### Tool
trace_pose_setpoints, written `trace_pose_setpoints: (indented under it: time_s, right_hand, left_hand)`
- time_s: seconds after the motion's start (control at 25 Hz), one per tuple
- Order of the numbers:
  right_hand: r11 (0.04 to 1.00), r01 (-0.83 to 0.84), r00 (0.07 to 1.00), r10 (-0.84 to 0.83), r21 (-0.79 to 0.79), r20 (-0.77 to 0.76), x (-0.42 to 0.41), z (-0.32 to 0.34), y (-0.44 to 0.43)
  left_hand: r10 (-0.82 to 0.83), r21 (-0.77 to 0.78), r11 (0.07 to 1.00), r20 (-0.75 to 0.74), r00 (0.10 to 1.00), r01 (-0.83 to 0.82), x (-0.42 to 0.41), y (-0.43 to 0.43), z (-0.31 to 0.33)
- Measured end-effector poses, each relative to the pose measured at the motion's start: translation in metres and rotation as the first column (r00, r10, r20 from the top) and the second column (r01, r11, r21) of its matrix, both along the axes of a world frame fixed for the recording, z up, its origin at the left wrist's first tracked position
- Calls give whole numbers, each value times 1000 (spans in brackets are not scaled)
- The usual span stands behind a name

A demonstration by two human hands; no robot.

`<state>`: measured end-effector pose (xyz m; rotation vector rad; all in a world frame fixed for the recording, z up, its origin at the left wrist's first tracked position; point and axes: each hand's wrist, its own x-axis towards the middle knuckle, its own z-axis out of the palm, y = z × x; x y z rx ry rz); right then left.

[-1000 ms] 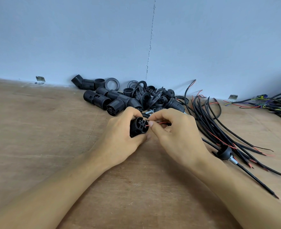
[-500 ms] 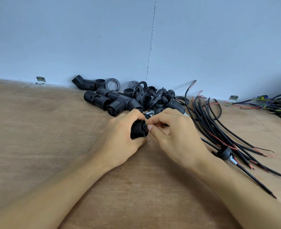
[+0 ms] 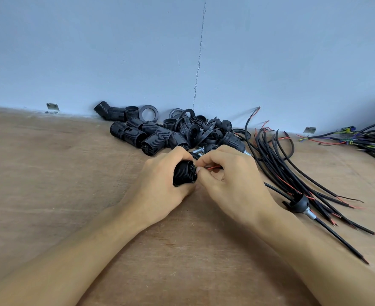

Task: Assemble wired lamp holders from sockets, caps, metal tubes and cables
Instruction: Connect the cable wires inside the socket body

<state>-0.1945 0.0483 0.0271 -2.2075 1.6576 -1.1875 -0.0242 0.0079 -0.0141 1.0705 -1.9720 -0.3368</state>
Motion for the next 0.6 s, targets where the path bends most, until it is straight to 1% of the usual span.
trace_pose_setpoints:
  time_s: [0.12, 0.28, 0.4, 0.48, 0.6]
  right_hand:
    - [1000, -1, 999, 0, -14, -44, -1, -2, 0]
    - [999, -29, 979, 19, -44, -203, -2, -4, 0]
    - [995, -46, 960, 20, -84, -279, -4, -4, -1]
    - [993, -56, 955, 23, -101, -296, -4, -4, -1]
    - [995, -40, 969, 15, -94, -245, -3, -6, -2]
  left_hand:
    - [3, -19, 1000, 10, 1000, -3, 0, 0, 1]
    - [14, -46, 999, 22, 1000, -13, 0, 0, 1]
    - [17, -79, 997, 43, 999, -14, -1, 0, 1]
    - [20, -100, 995, 55, 998, -15, -2, 0, 1]
    - [40, -110, 993, 68, 997, -33, -2, 0, 0]
